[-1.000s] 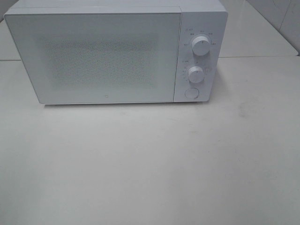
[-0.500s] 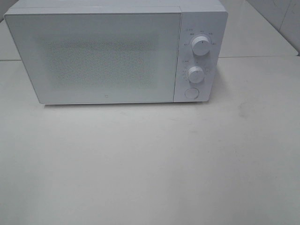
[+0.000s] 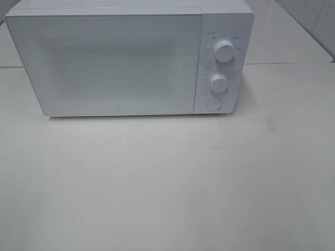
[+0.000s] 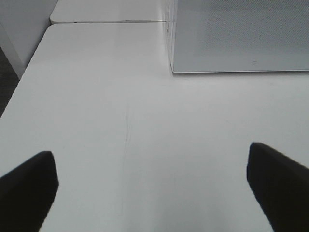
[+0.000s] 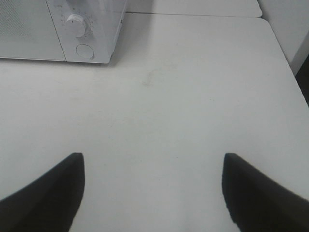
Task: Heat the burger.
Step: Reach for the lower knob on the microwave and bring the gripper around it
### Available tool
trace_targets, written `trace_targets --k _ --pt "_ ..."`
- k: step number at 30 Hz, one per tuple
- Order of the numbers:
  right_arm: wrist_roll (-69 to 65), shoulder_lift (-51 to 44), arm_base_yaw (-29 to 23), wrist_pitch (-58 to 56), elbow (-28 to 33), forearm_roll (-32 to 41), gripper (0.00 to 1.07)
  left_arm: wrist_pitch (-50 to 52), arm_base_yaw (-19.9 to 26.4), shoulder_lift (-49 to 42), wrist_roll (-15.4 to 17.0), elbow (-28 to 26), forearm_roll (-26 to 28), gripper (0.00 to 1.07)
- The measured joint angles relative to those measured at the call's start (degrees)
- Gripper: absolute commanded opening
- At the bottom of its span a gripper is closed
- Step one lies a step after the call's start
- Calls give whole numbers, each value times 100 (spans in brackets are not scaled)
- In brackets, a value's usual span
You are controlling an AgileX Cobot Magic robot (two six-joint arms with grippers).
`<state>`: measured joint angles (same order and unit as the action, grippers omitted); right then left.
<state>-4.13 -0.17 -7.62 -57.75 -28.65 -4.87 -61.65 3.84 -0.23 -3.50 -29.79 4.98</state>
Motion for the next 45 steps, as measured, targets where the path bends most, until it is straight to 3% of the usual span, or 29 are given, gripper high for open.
trace_targets --k 20,45 --pt "-17 23 0 57 -155 0 76 0 0 0 0 0 0 101" --pt "-17 3014 0 3014 -258 0 76 0 0 0 6 0 0 101"
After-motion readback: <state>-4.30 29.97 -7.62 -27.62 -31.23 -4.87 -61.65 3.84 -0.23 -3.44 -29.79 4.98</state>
